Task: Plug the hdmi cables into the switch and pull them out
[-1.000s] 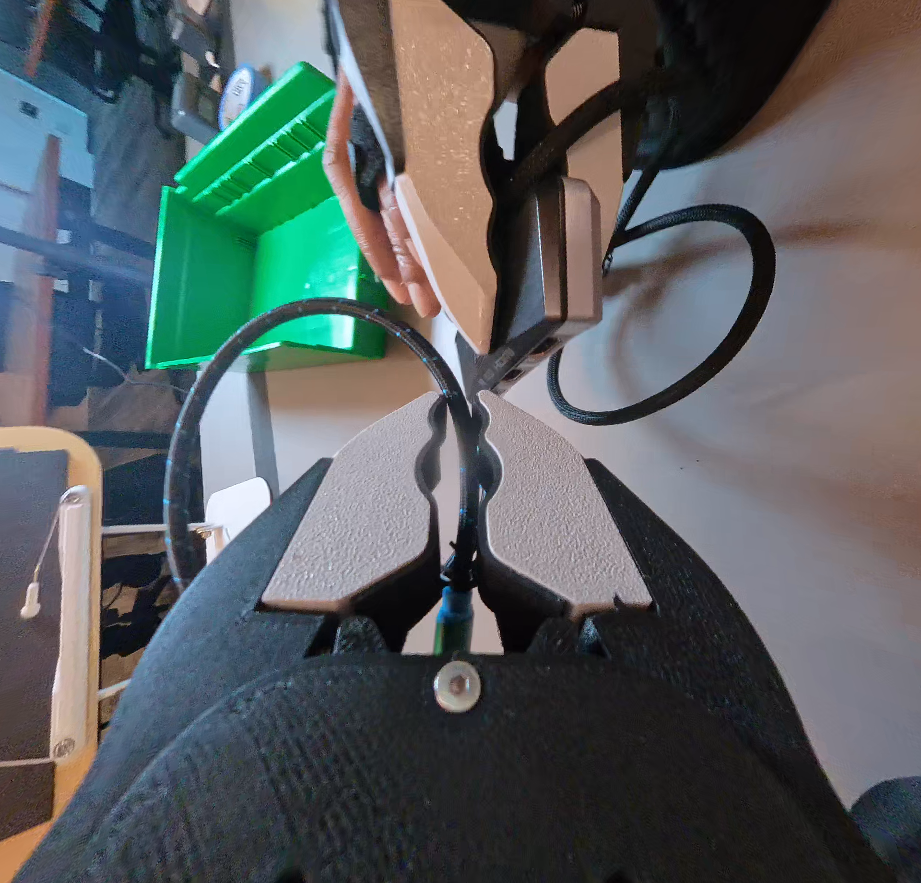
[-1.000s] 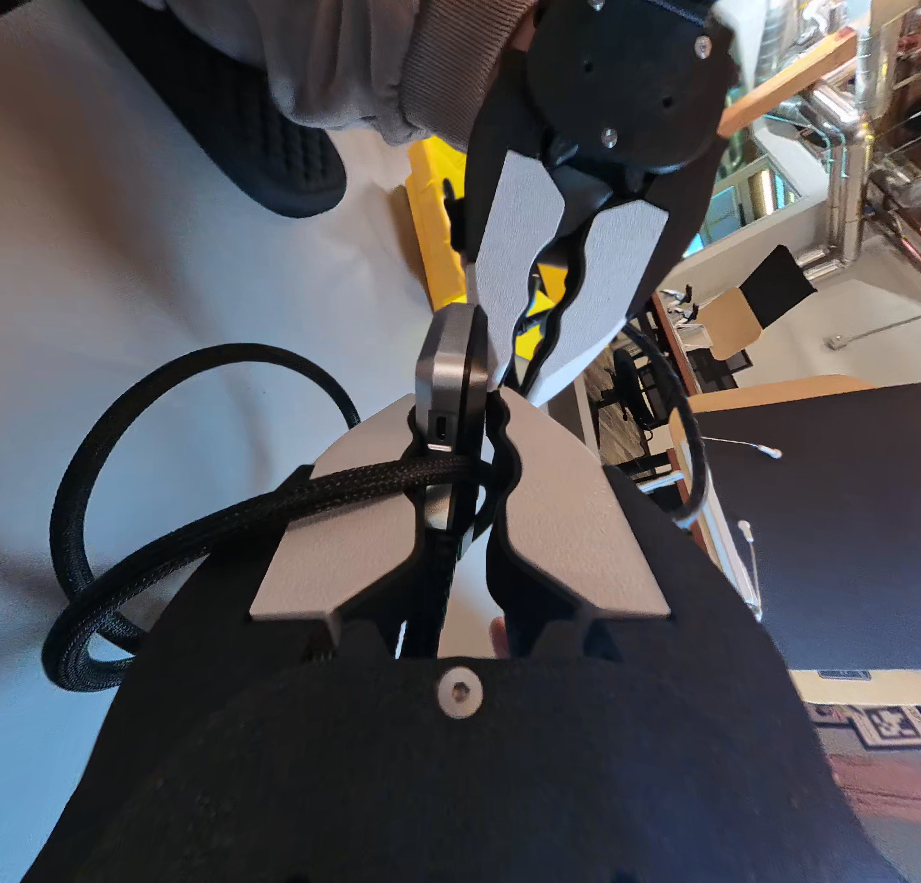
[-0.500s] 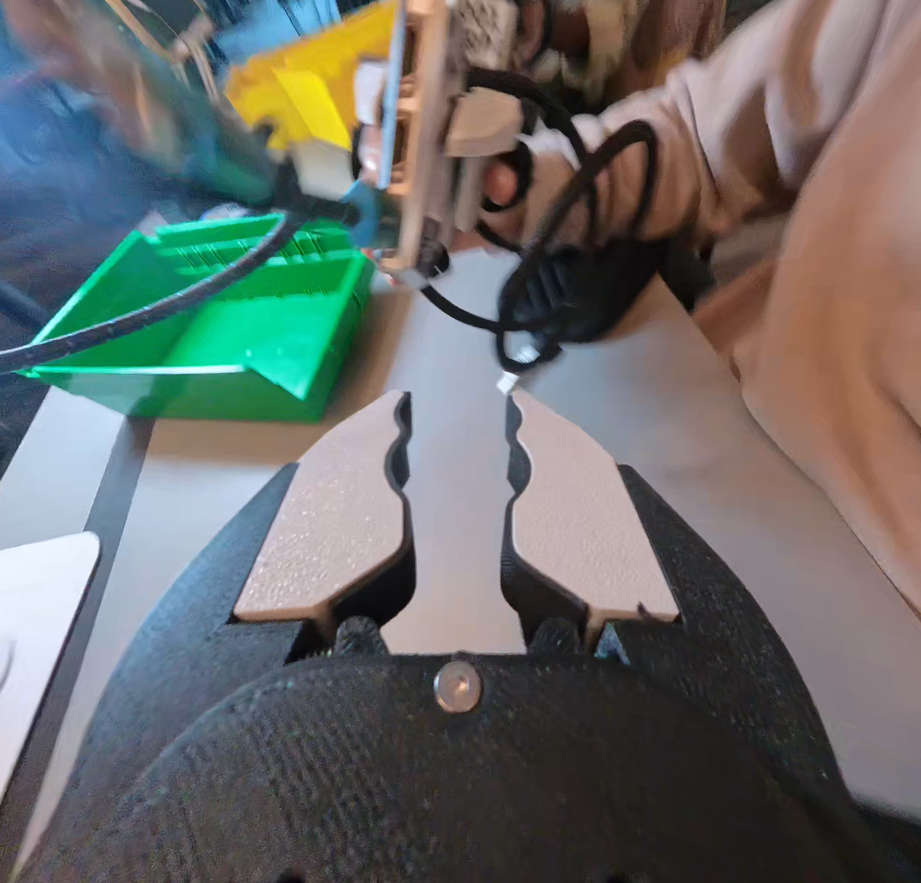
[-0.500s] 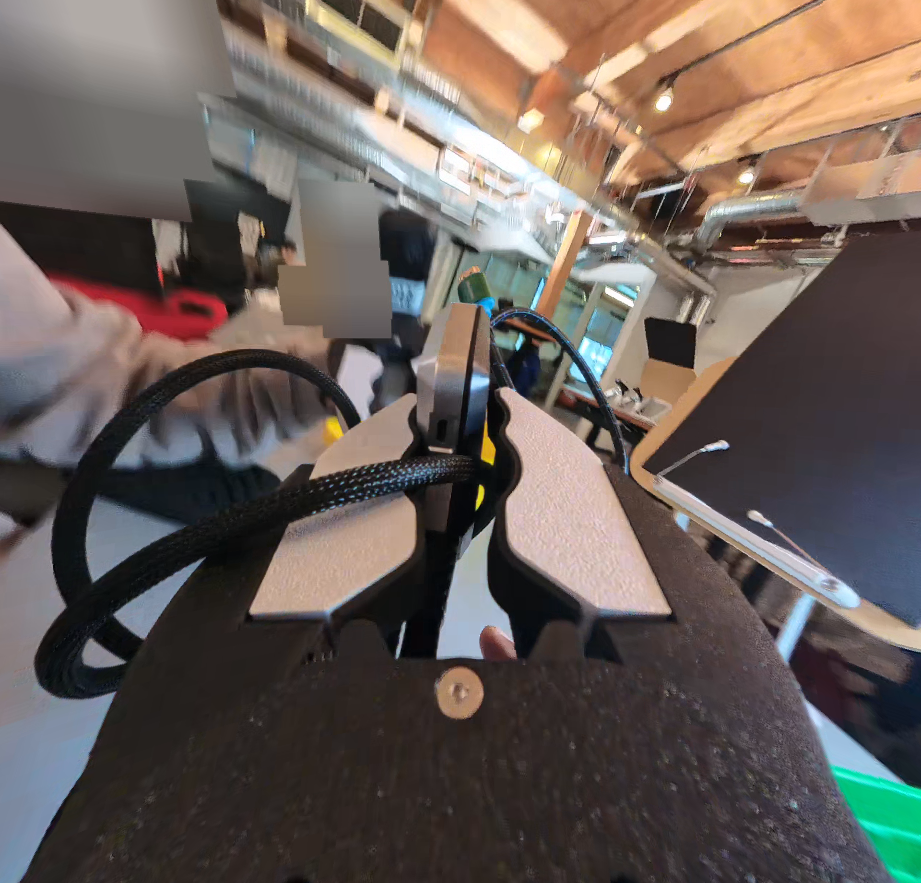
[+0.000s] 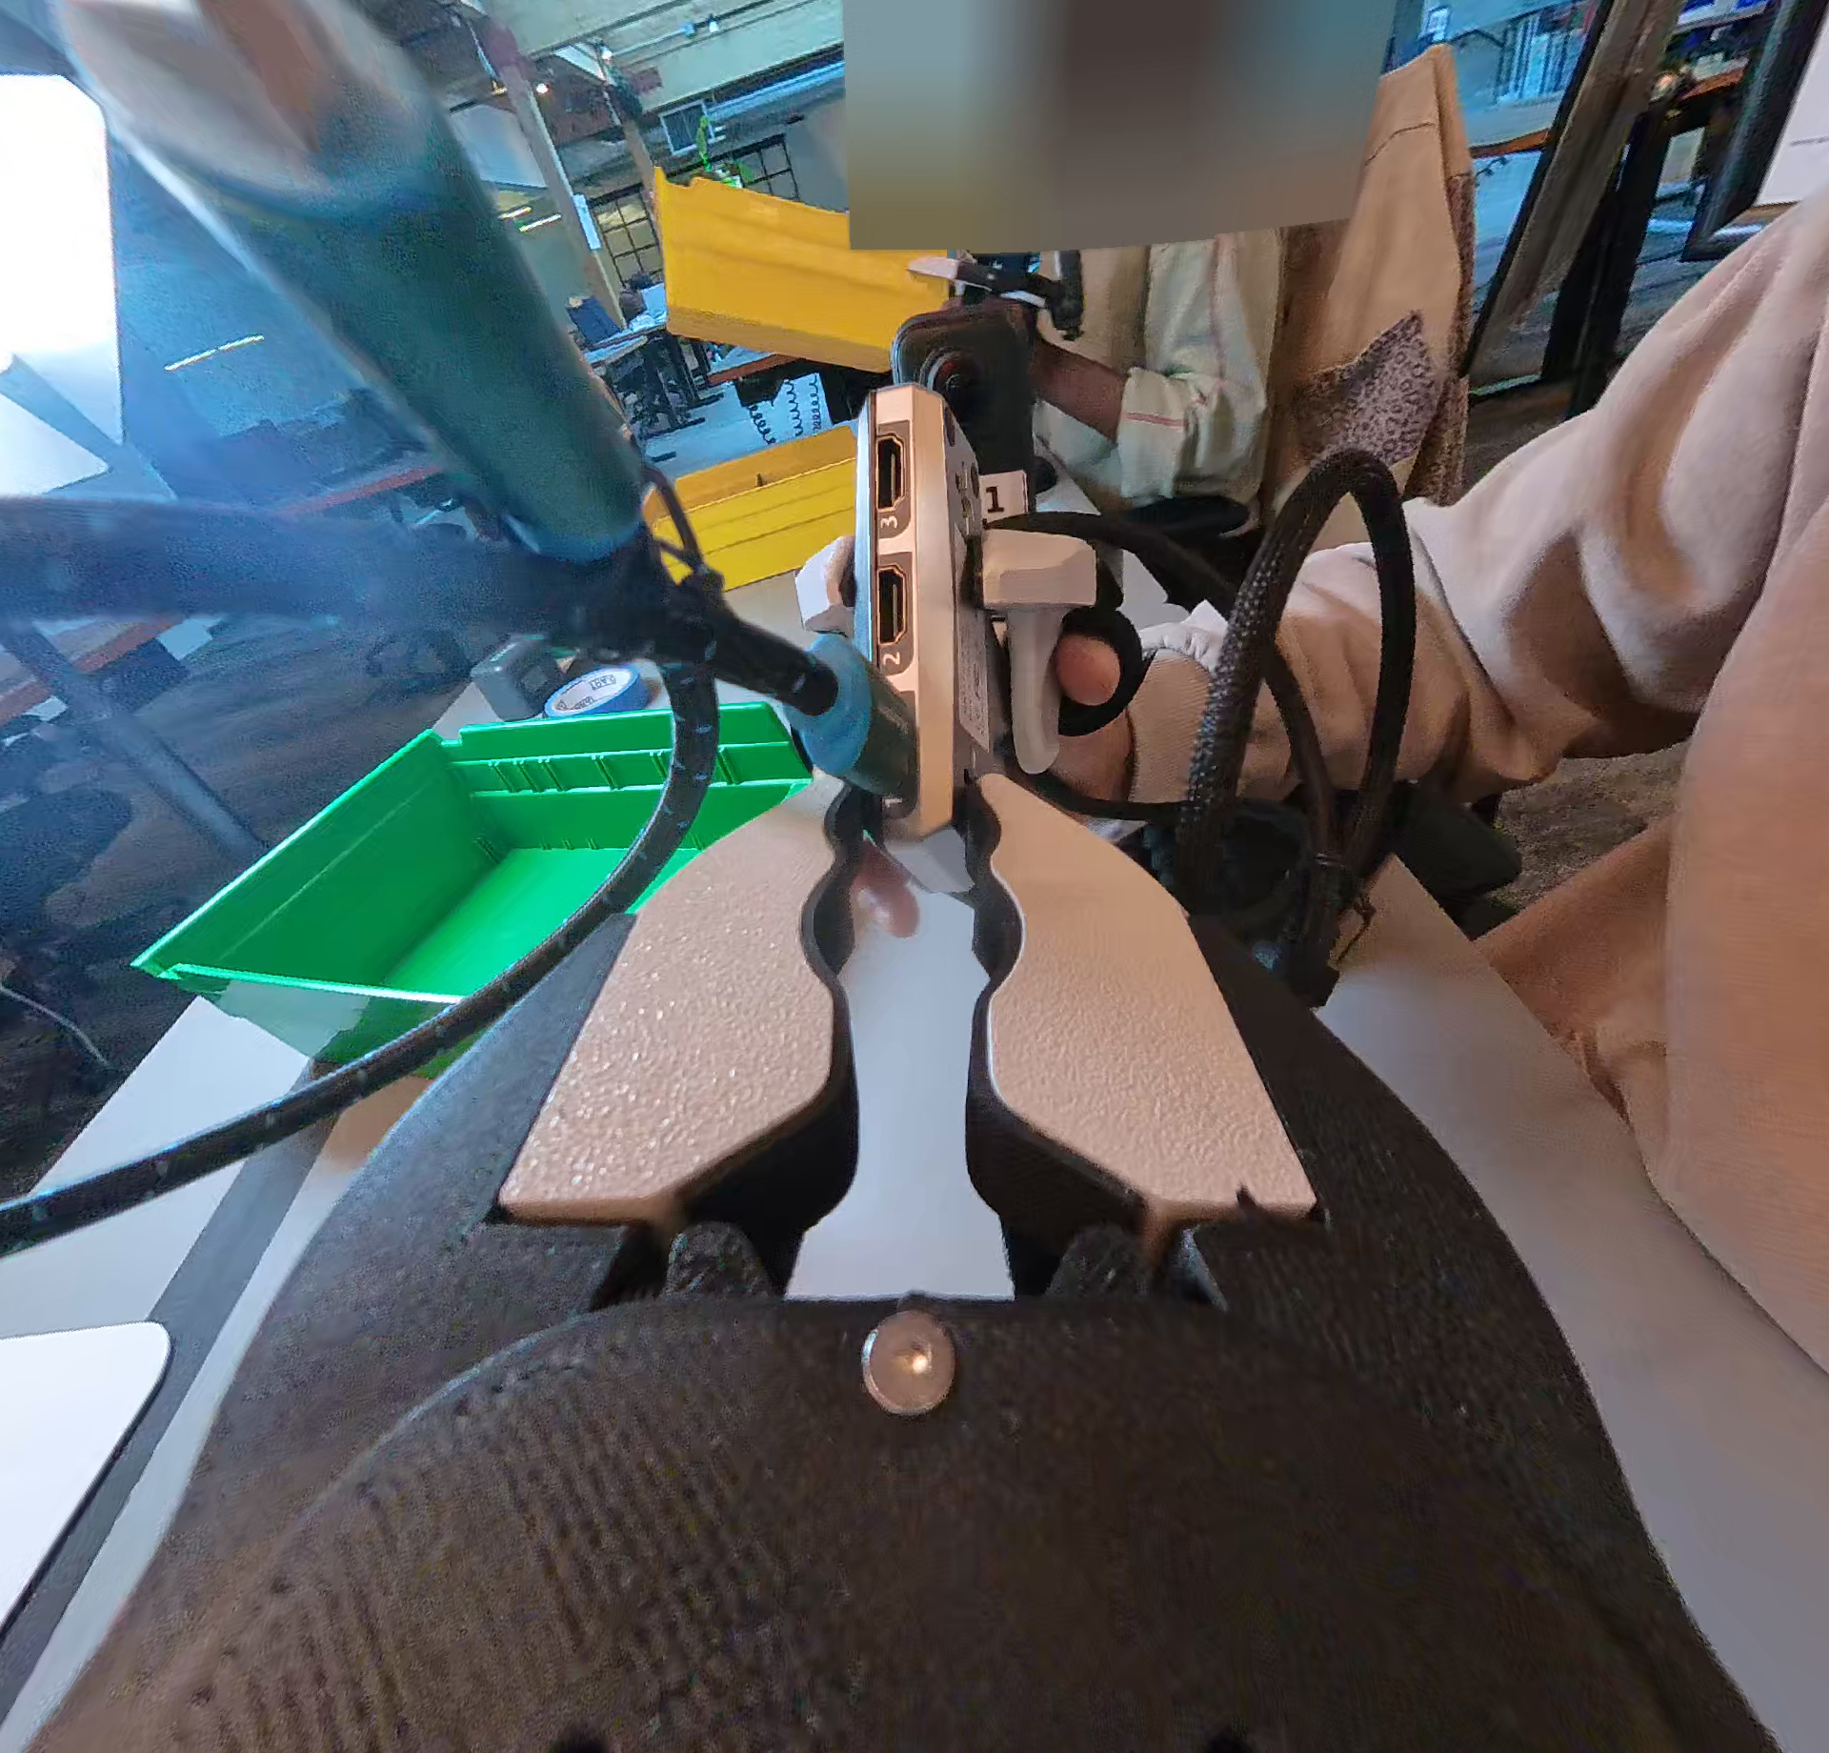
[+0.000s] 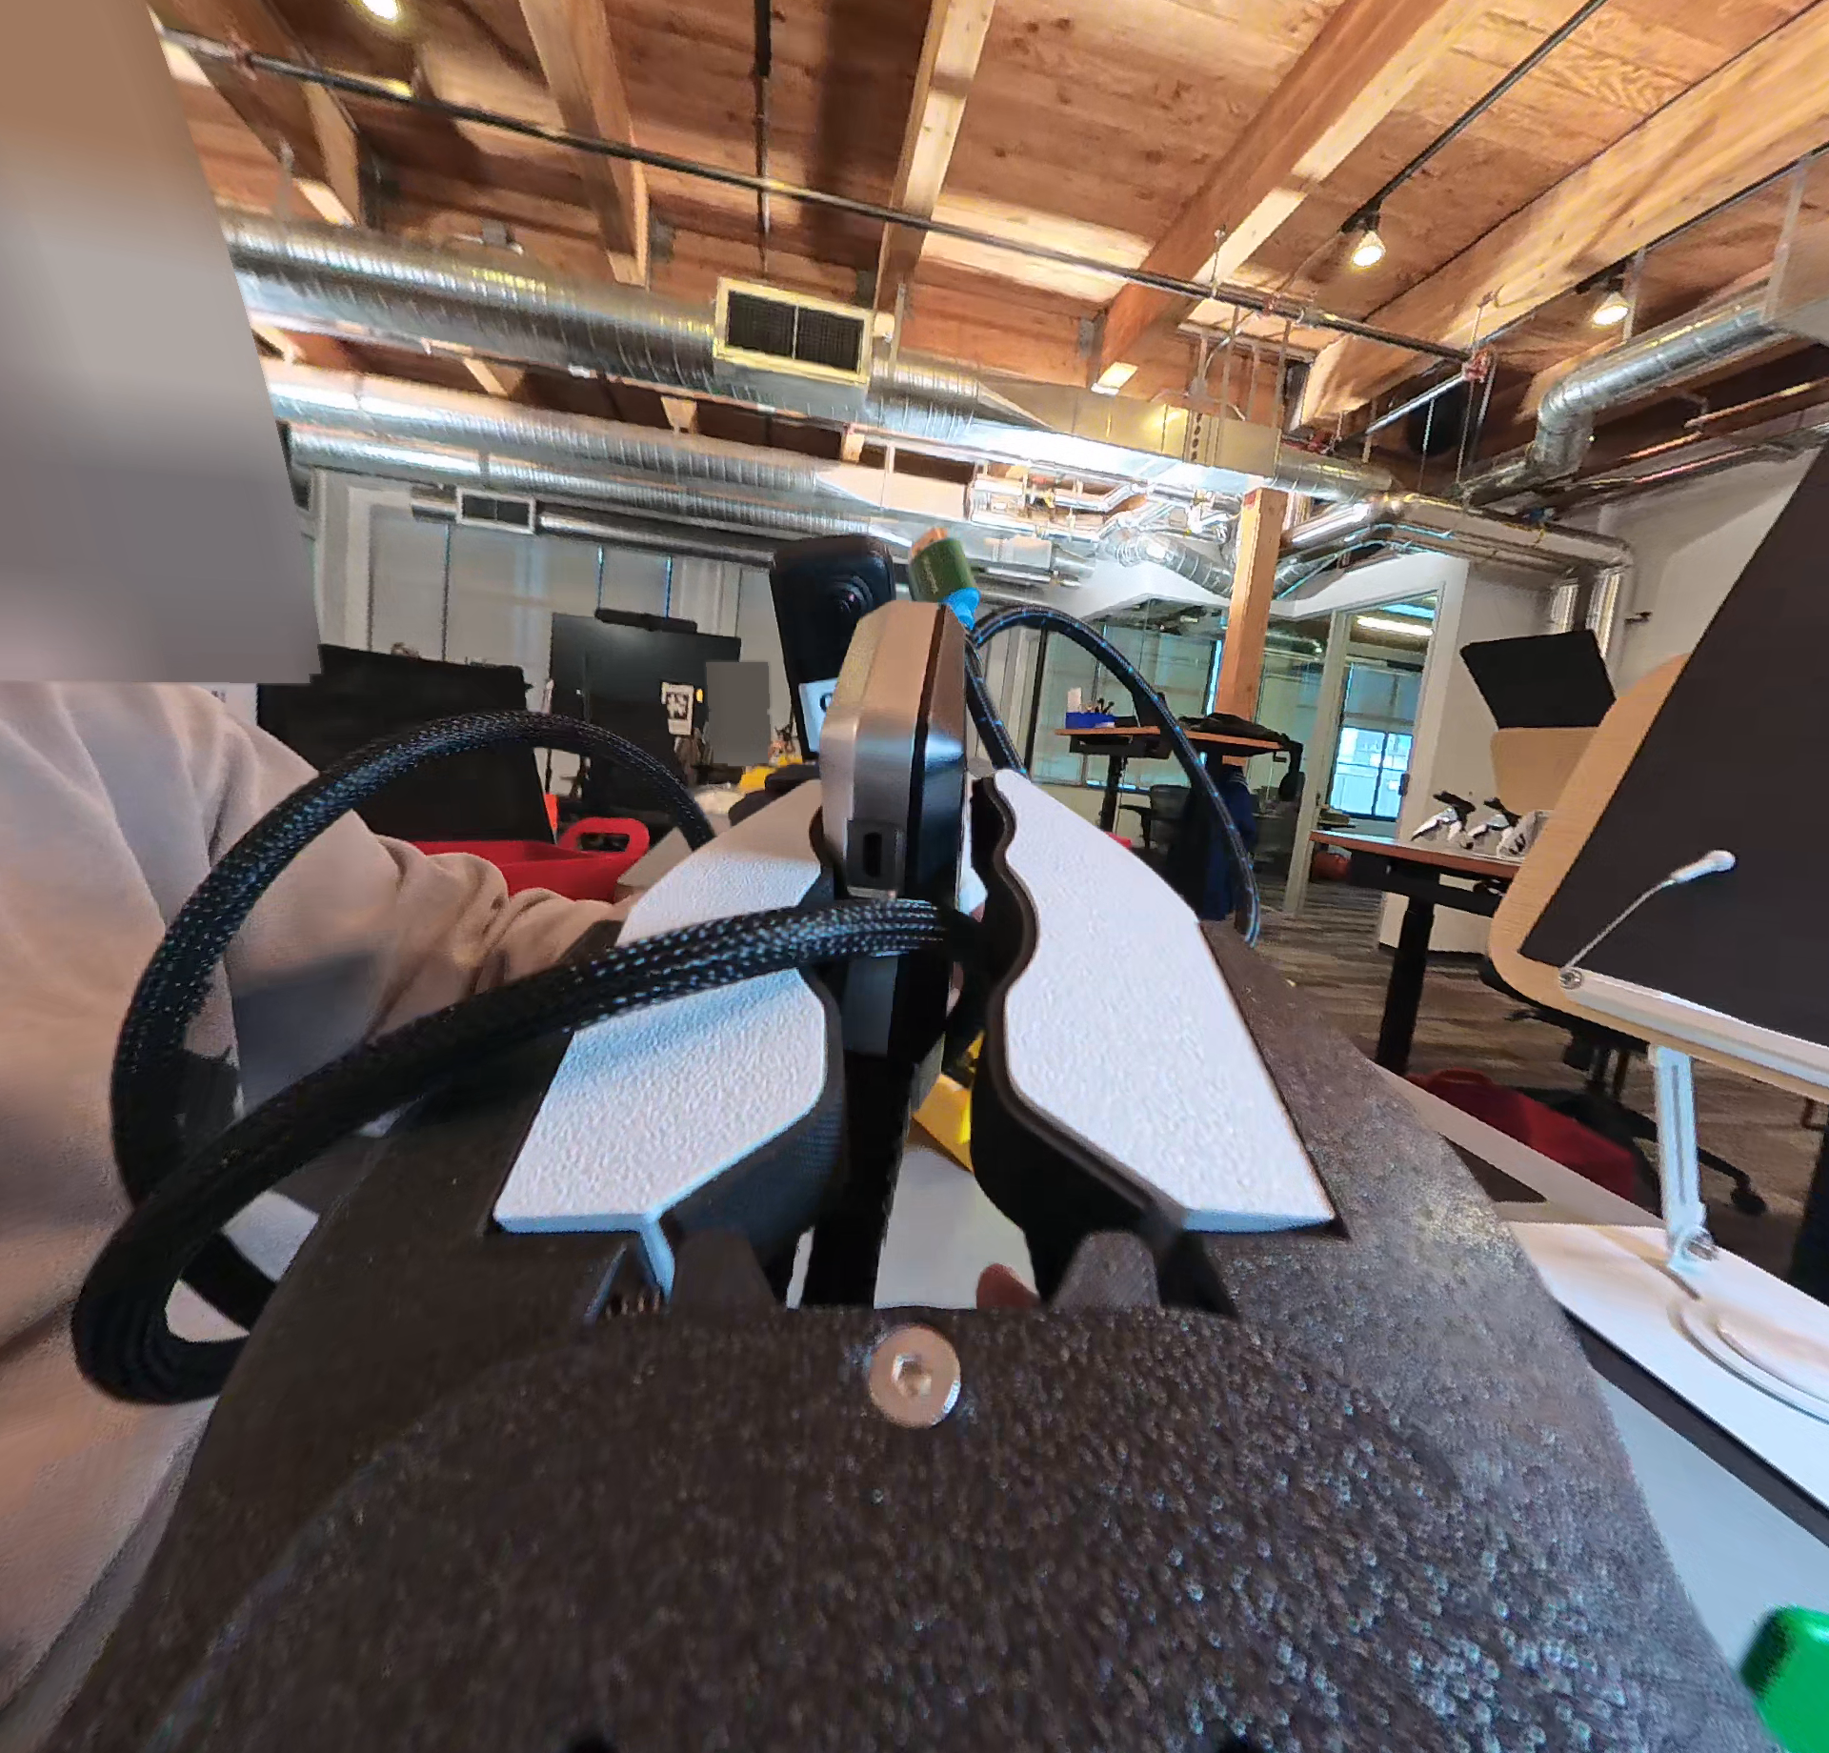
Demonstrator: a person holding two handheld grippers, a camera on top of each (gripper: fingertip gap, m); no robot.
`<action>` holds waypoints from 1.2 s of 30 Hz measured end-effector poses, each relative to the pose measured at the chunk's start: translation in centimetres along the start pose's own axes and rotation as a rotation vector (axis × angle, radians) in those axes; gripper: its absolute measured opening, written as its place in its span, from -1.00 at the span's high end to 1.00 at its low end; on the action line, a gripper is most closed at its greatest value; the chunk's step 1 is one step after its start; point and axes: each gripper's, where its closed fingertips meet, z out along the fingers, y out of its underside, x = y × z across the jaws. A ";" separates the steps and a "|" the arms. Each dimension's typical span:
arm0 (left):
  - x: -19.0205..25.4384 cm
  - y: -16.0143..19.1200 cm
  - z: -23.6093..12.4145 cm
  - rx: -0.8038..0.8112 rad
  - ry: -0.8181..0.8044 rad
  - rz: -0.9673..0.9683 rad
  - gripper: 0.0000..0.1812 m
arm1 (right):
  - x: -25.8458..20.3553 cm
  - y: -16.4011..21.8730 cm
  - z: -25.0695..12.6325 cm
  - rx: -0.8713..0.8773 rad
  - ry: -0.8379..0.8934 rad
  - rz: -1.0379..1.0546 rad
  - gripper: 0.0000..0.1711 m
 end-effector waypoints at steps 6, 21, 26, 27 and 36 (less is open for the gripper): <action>-0.1 1.2 -0.5 -0.033 0.024 0.000 0.79 | 0.1 2.8 0.0 -0.263 0.017 -0.216 0.65; 0.4 2.3 -0.4 -0.056 0.028 0.054 0.78 | -0.3 5.5 -0.1 -0.499 0.039 -0.468 0.59; -0.3 0.2 -1.8 0.066 -0.014 0.060 0.78 | -0.5 4.2 -0.2 -0.443 0.050 -0.488 0.60; 0.0 -0.7 -2.3 0.105 -0.006 0.075 0.76 | -0.7 3.9 -0.1 -0.427 0.044 -0.476 0.60; 1.9 -3.0 -2.4 0.158 0.021 0.163 0.86 | -2.0 4.0 0.1 -0.393 -0.062 -0.302 0.60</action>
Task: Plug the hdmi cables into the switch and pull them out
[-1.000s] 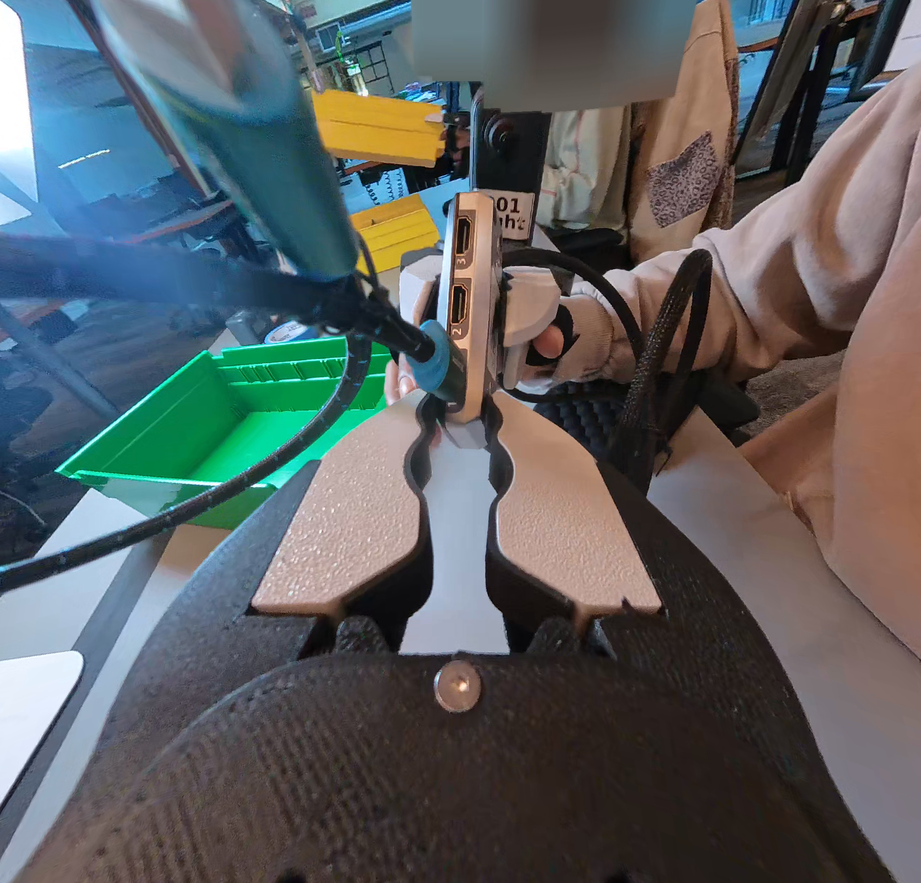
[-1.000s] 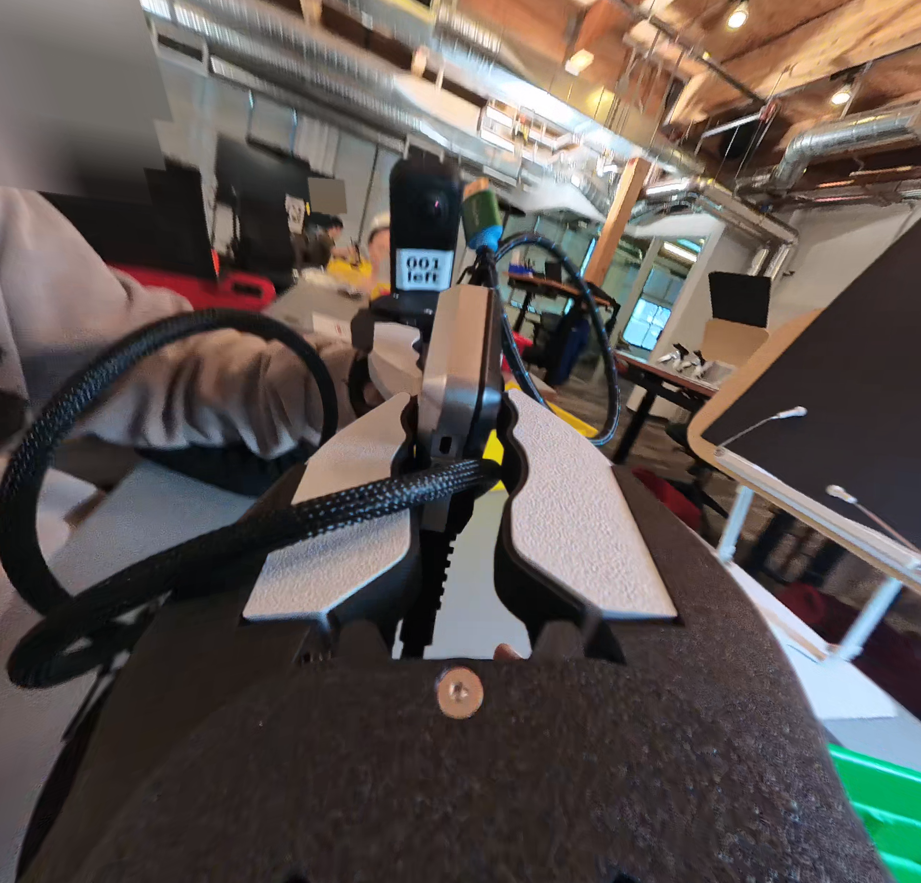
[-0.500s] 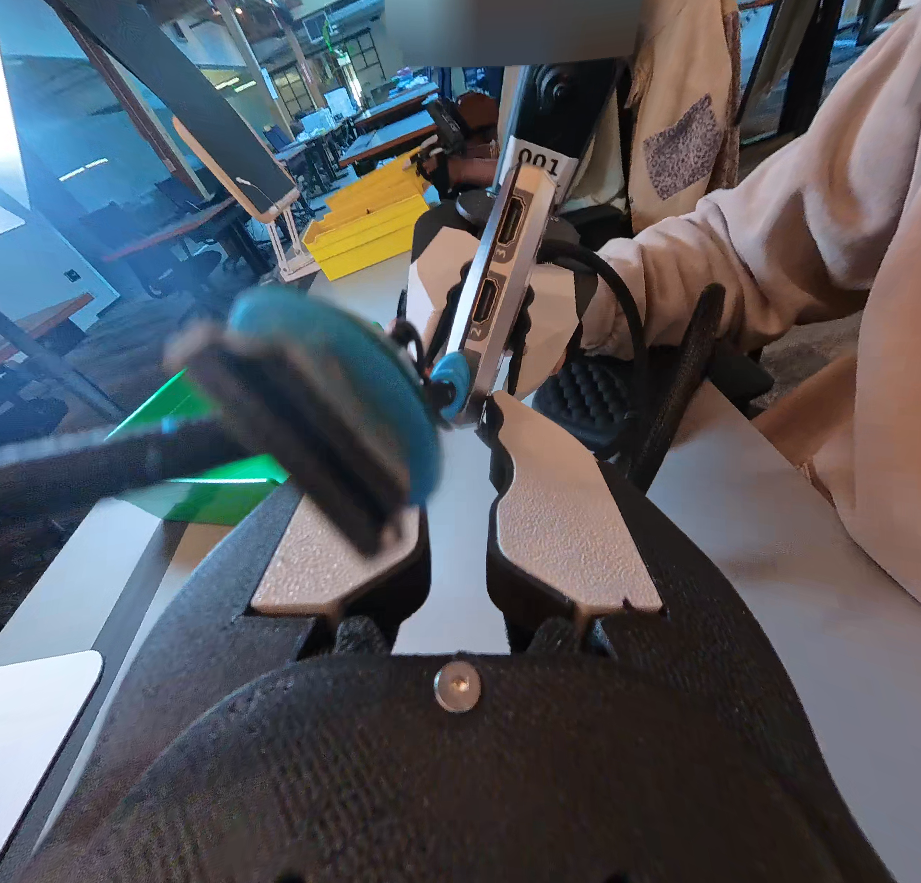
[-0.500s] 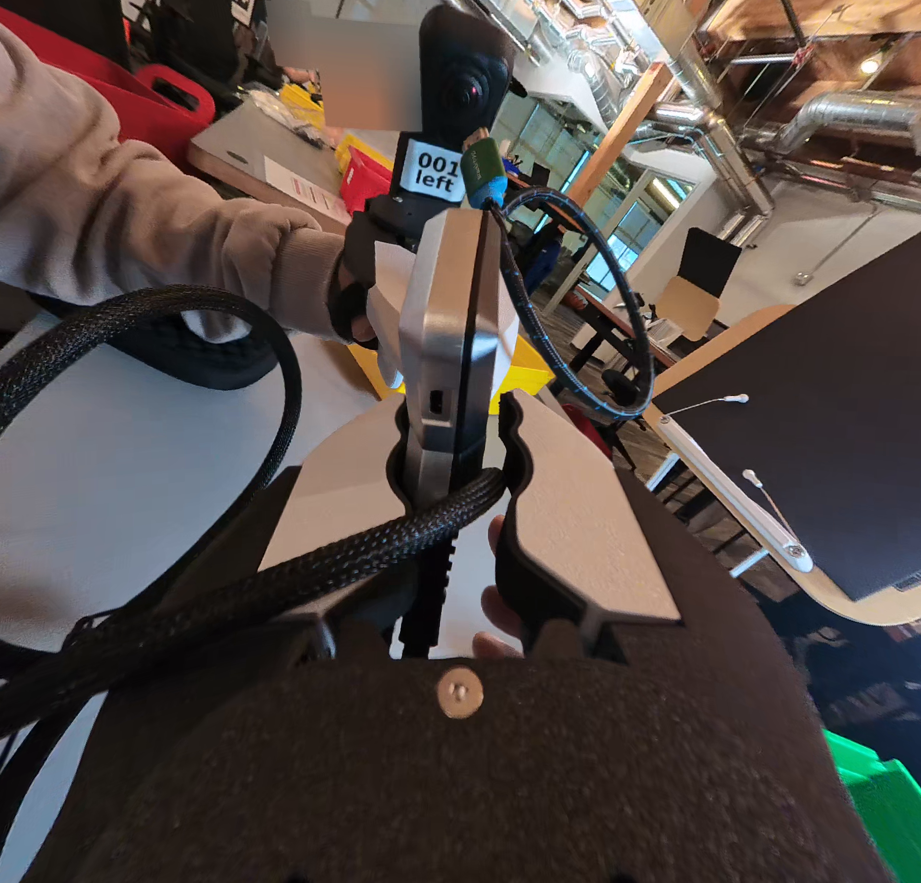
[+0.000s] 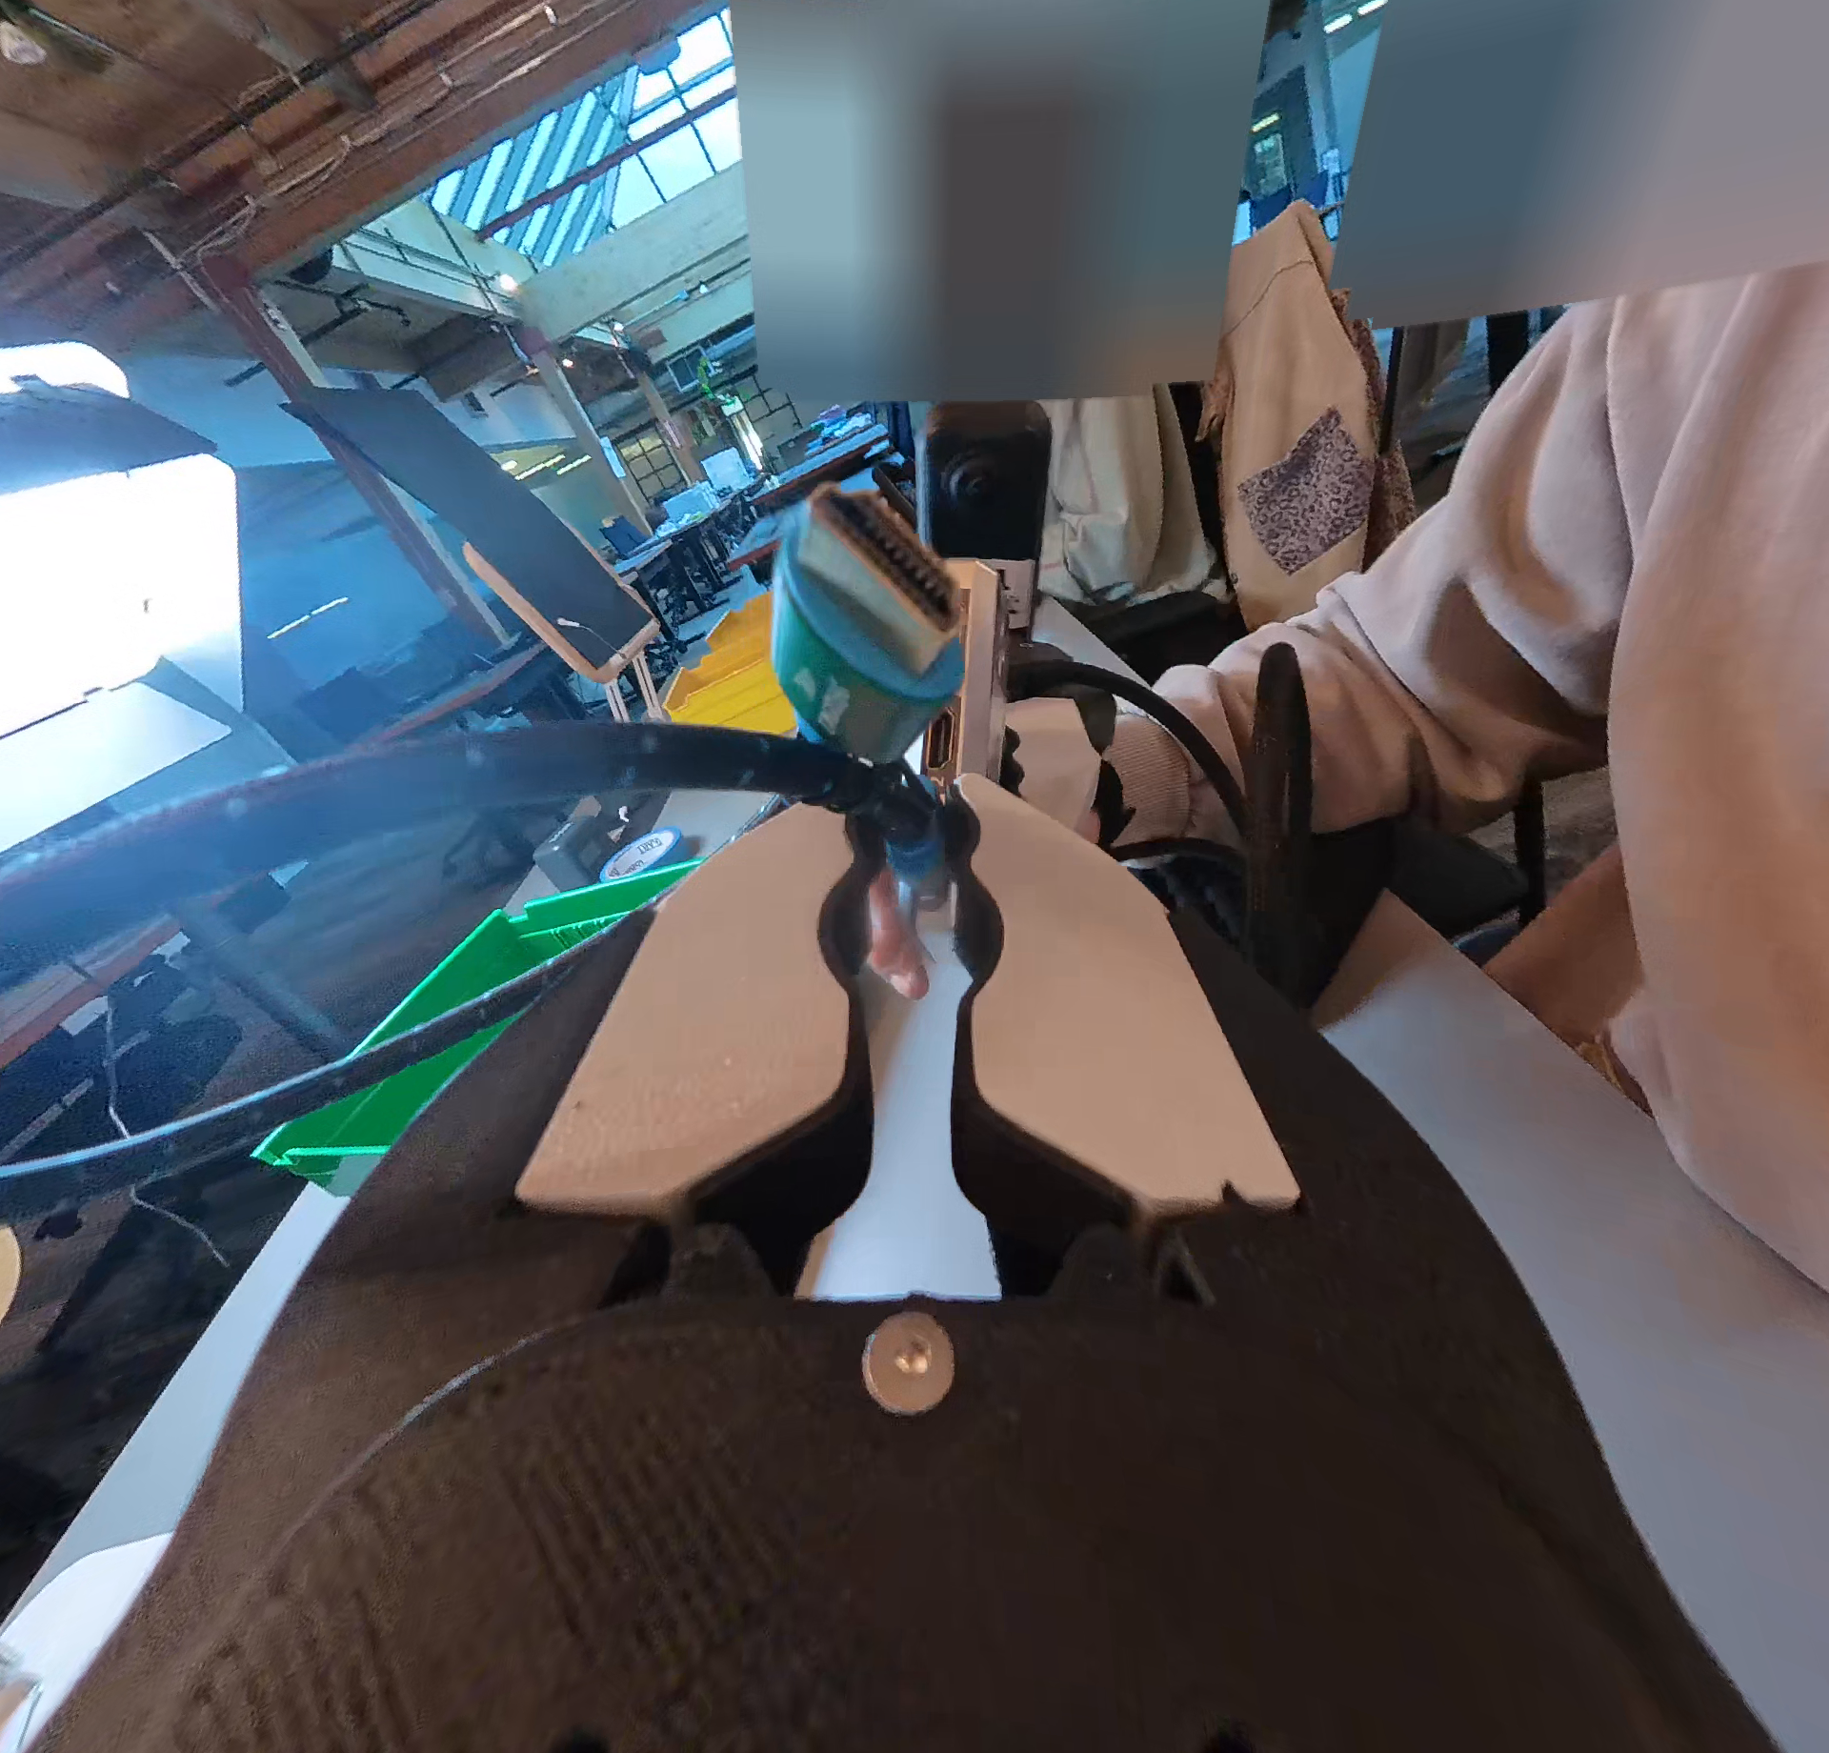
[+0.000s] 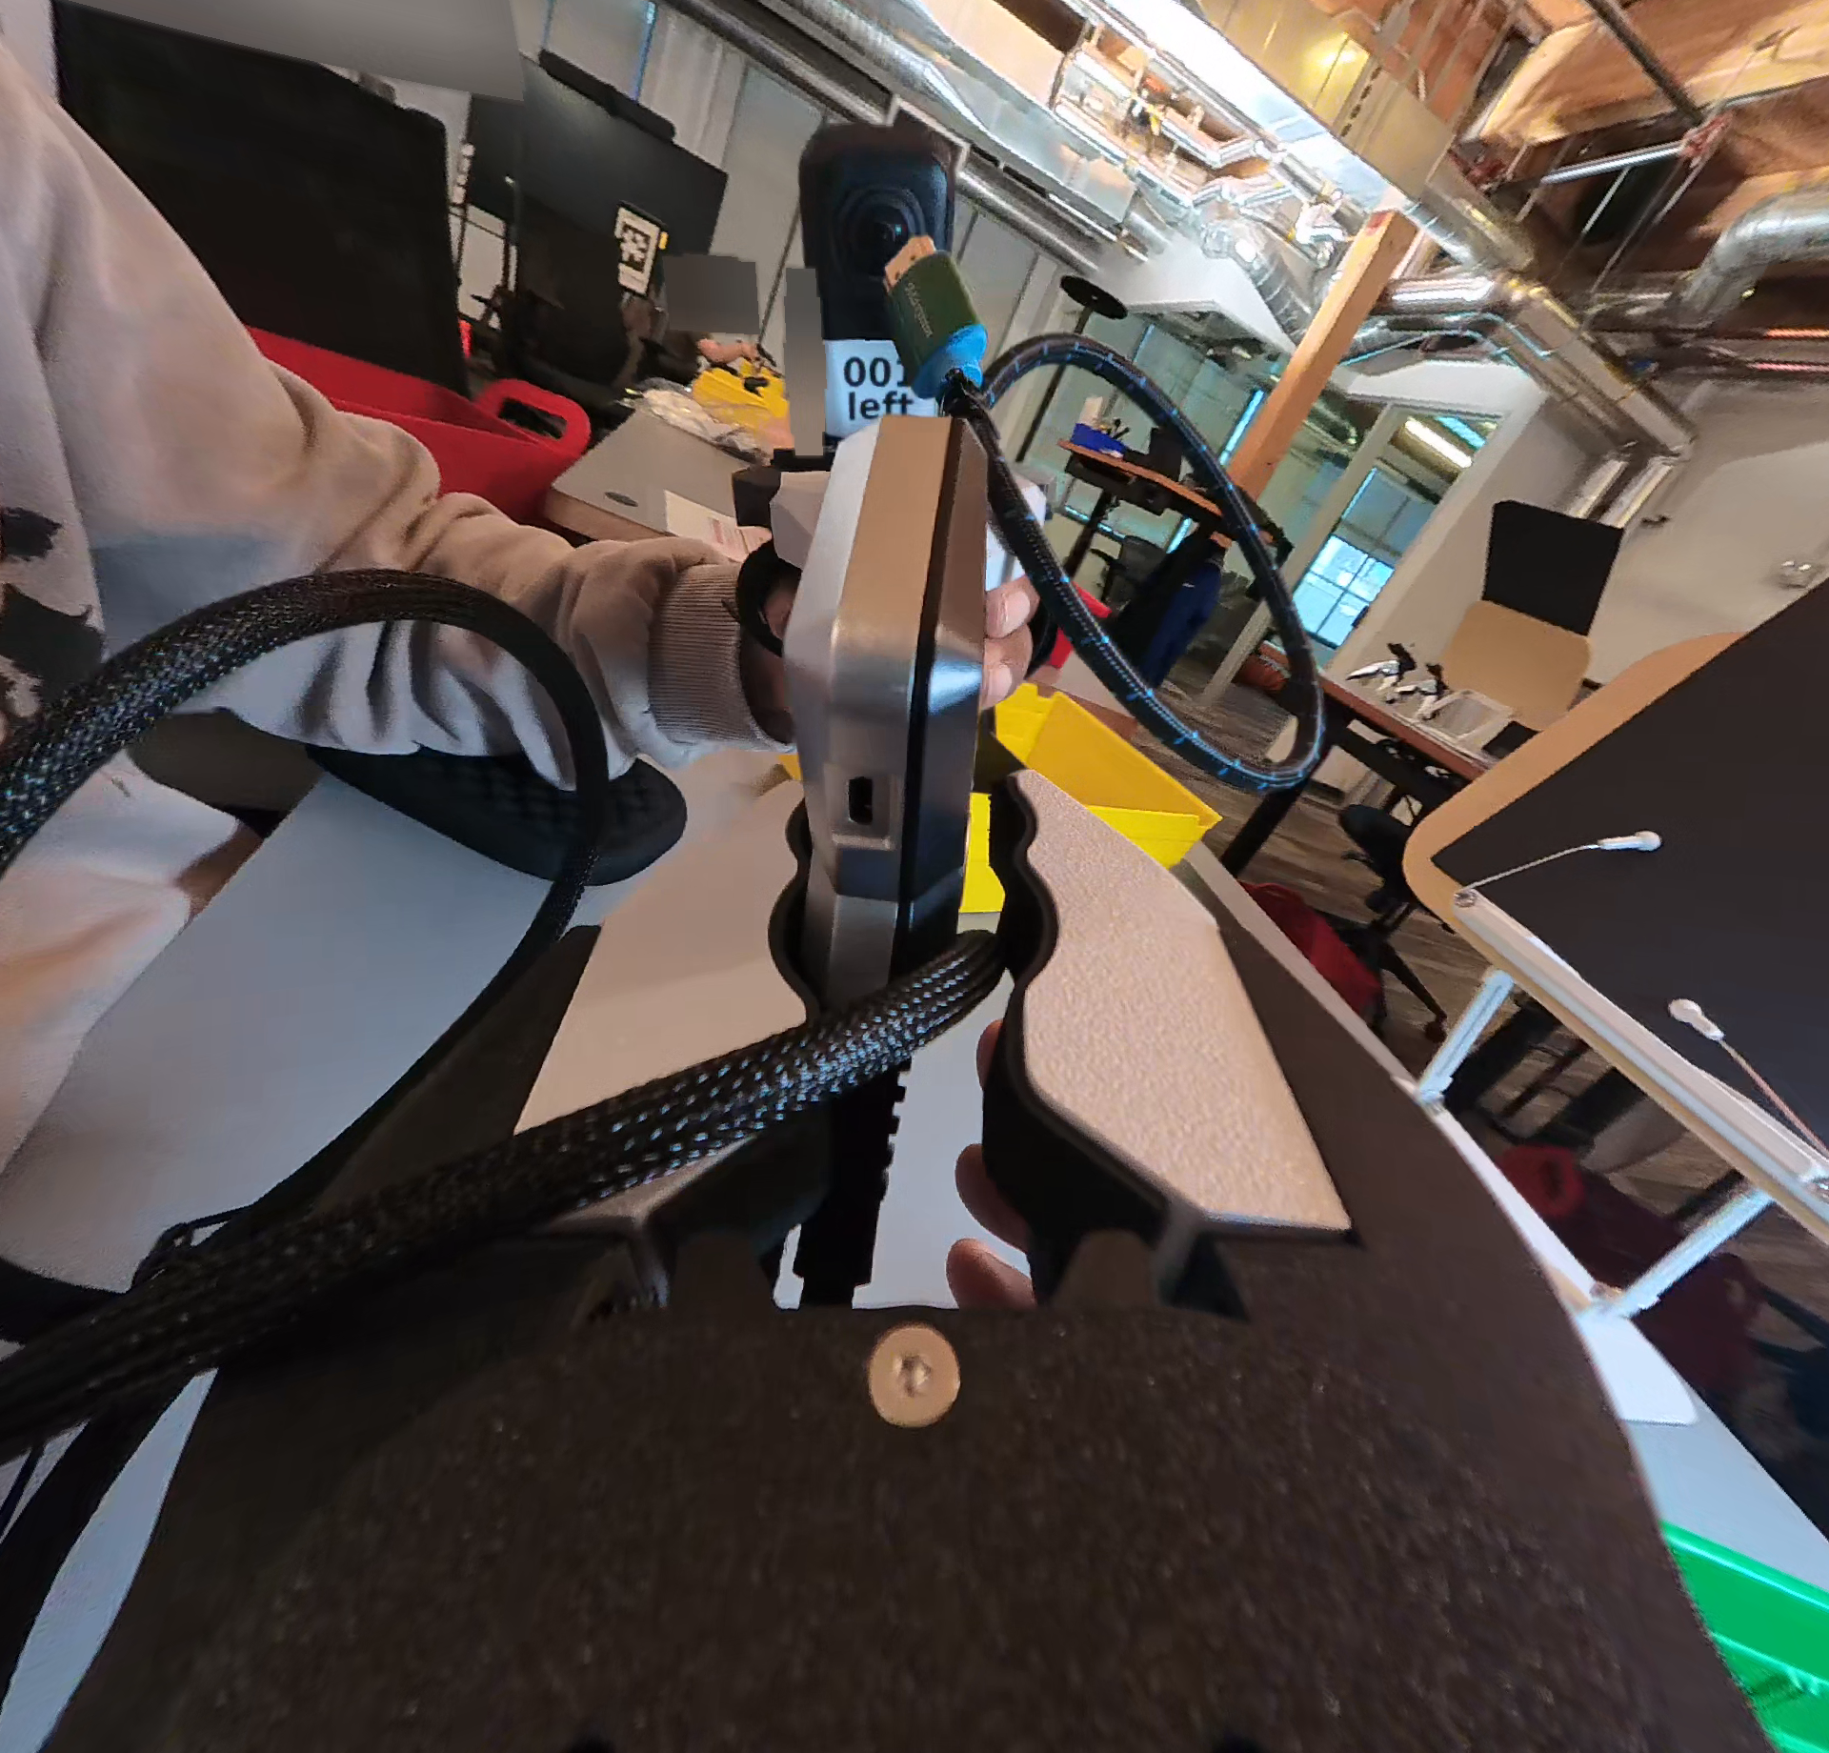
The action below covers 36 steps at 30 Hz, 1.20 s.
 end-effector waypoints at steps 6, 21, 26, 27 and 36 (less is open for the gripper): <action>0.9 0.4 -0.3 -0.056 0.053 0.059 0.87 | -1.2 -0.4 0.3 0.011 -0.052 -0.012 0.63; 1.9 -2.5 0.2 0.169 0.111 -0.041 0.86 | -2.1 -4.5 0.1 0.248 -0.062 0.058 0.66; 1.8 -2.6 0.3 0.197 0.110 -0.068 0.86 | -2.1 -4.8 0.0 0.244 -0.052 0.045 0.66; 1.6 -2.4 0.3 0.189 0.106 -0.066 0.86 | -1.9 -4.6 0.0 0.229 -0.050 0.033 0.66; -0.5 1.4 -0.5 -0.043 0.035 -0.067 0.69 | 0.3 -1.3 0.0 0.064 0.077 -0.076 0.64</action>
